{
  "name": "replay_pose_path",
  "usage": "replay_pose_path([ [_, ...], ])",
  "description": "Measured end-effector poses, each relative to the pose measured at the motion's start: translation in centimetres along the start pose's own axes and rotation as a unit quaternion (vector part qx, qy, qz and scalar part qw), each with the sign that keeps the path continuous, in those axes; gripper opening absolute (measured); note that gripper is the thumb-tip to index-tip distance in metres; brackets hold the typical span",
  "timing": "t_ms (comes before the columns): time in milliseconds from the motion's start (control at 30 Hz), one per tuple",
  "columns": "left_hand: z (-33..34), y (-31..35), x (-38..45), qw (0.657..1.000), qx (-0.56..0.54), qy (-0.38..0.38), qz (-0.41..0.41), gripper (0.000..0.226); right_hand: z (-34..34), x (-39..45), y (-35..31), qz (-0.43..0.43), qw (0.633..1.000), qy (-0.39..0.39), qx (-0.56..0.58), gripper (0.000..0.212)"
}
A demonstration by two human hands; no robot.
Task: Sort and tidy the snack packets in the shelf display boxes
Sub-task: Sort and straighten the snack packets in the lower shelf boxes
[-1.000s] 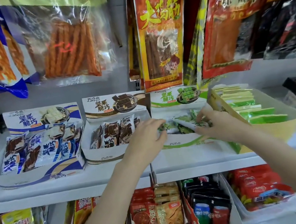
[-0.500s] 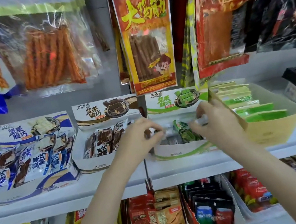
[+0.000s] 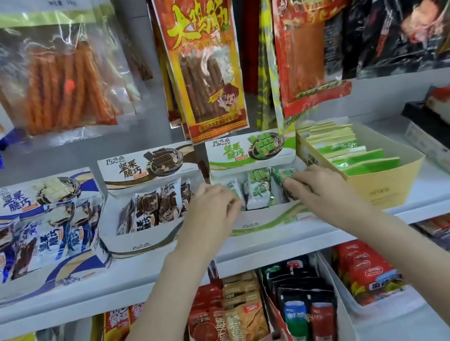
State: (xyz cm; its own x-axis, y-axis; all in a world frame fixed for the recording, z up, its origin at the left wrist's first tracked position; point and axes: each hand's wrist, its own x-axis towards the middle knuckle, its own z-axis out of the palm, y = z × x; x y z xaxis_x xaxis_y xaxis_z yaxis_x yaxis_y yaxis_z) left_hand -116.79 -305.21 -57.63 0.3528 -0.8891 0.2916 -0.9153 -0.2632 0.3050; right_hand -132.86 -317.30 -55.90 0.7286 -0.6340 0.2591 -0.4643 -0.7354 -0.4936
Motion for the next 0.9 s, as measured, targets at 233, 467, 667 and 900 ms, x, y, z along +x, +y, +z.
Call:
replay_pose_path([
  [233, -1.4, 2.5, -1.4, 0.991, 0.021, -0.13, -0.02, 0.043, -1.6, -1.6, 1.0, -0.042, 0.998, -0.03, -0.022, 0.031],
  [467, -0.3, 2.7, -3.5, 0.99, -0.007, 0.125, 0.057, 0.041, -3.1, -4.3, 2.1, -0.086, 0.992, -0.037, -0.08, 0.039],
  [667, 0.5, 4.1, -3.2, 0.991, -0.02, 0.123, 0.056, 0.039, -5.5, -5.5, 4.1, -0.111, 0.987, 0.046, -0.111, 0.027],
  [900, 3.3, 7.3, -2.0, 0.996, -0.011, 0.033, 0.079, 0.042, -5.9, -6.4, 6.9, -0.056, 0.98, 0.059, -0.181, 0.05],
])
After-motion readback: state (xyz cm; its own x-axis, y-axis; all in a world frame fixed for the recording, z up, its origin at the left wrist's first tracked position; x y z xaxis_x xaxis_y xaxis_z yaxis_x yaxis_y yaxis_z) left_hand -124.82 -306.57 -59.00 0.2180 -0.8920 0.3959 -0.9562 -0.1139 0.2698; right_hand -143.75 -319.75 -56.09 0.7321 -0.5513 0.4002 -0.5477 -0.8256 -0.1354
